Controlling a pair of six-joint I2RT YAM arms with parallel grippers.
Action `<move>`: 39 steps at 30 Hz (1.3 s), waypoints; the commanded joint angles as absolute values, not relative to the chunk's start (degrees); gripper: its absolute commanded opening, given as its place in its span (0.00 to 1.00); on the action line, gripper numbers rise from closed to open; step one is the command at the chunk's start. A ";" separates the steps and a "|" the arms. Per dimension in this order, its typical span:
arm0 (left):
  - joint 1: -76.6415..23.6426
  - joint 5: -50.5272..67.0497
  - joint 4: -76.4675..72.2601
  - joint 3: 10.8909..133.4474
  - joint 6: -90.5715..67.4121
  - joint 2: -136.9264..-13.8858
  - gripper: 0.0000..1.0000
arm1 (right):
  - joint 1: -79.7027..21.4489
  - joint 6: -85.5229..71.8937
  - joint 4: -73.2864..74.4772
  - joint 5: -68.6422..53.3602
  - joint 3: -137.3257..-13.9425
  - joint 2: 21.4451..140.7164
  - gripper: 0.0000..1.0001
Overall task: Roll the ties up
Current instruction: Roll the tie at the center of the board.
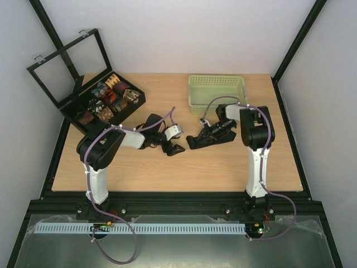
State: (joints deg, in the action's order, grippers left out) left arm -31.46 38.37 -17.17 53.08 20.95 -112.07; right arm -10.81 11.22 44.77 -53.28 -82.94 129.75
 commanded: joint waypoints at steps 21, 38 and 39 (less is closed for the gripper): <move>-38.58 28.28 -21.46 55.73 24.59 -118.32 0.37 | -10.28 7.63 42.24 -45.33 -80.25 130.40 0.19; -40.05 21.39 -2.61 61.37 28.74 -119.01 0.37 | -14.77 4.24 45.47 -53.22 -82.79 123.30 0.34; -40.14 21.30 -2.48 61.36 28.60 -119.06 0.38 | -14.93 4.02 45.29 -52.44 -82.96 123.66 0.33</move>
